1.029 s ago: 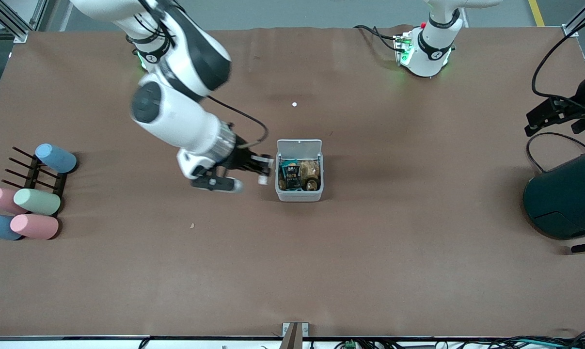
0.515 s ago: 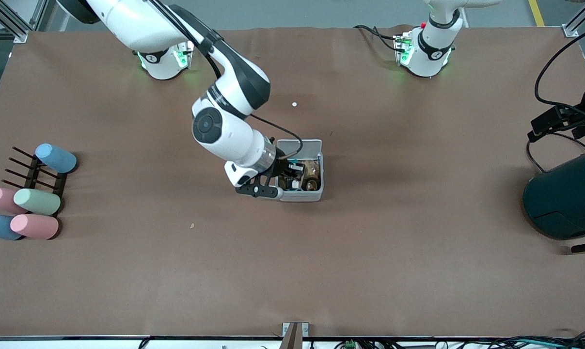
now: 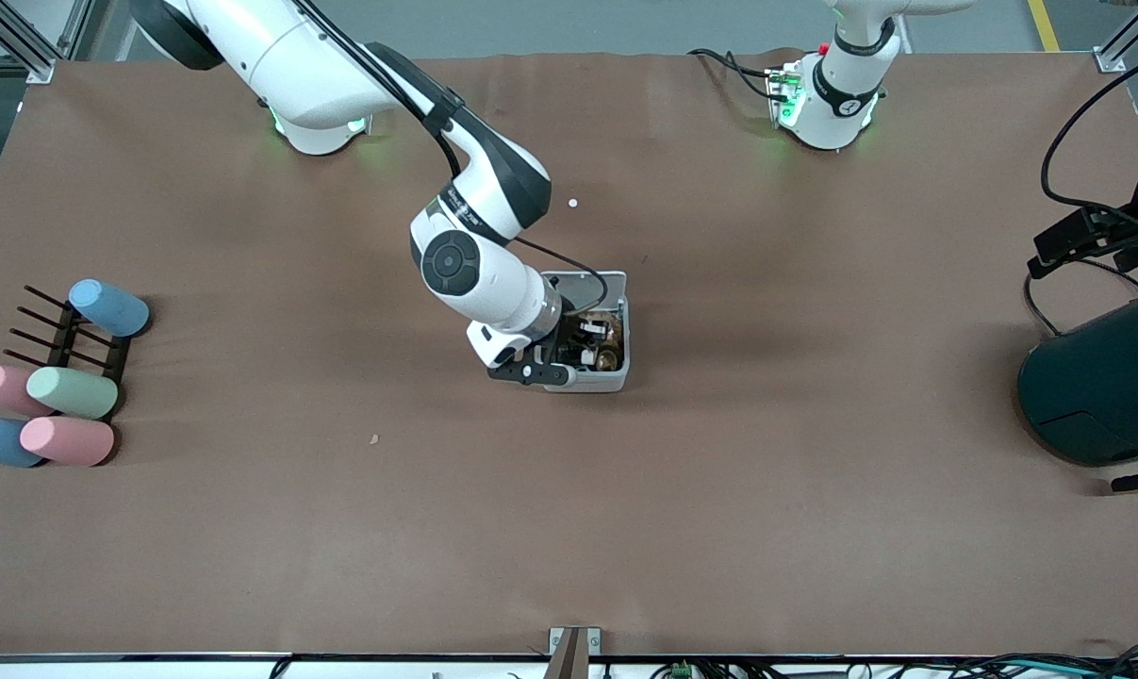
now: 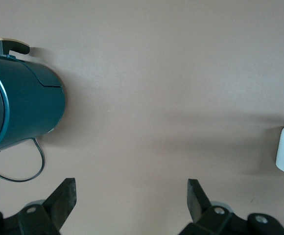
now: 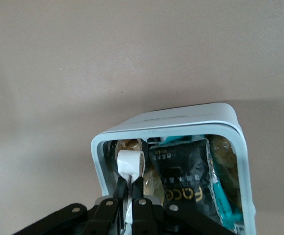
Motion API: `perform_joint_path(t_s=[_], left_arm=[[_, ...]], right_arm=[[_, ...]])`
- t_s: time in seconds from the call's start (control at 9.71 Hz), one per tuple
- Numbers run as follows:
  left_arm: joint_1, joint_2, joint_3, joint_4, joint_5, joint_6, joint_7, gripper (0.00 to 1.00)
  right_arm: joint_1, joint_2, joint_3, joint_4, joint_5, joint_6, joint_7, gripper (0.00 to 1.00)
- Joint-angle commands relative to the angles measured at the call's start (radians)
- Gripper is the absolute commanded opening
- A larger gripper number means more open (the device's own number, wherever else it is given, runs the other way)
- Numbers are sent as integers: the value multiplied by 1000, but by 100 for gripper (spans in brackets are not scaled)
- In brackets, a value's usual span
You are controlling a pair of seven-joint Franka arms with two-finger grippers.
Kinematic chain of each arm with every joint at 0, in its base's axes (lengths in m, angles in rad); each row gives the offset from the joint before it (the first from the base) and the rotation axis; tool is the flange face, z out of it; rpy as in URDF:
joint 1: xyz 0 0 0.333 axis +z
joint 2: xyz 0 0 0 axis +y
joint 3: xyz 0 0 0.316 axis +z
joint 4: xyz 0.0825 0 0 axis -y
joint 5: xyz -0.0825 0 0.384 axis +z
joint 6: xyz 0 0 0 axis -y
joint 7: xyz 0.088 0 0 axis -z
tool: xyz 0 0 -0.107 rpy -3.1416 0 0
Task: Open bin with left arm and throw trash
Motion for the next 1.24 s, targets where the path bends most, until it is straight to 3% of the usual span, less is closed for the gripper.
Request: perform_joint_path(t_s=[0.0,0.1,0.41,0.72,1.13], left_arm=[[5,9,-1,21,-17,-4,3,100],[5,9,-1,22,-14,-6,4,100],[2,9,-1,21,-8,-6,13,100],[3,9,-1,22,-8,-4,10,100],[2,9,-1,24,-6,-4,0,100]], right_arm=[[35,16,-32,23,-18,7,24,26],[35,16,-34,23,-18,5,24,37],[21,7,-32,37,-9,2,31,52],[-17,-43,-32,52,-6,-28,90,54],[-206,-312,-35,37,-24,-467,81,68]])
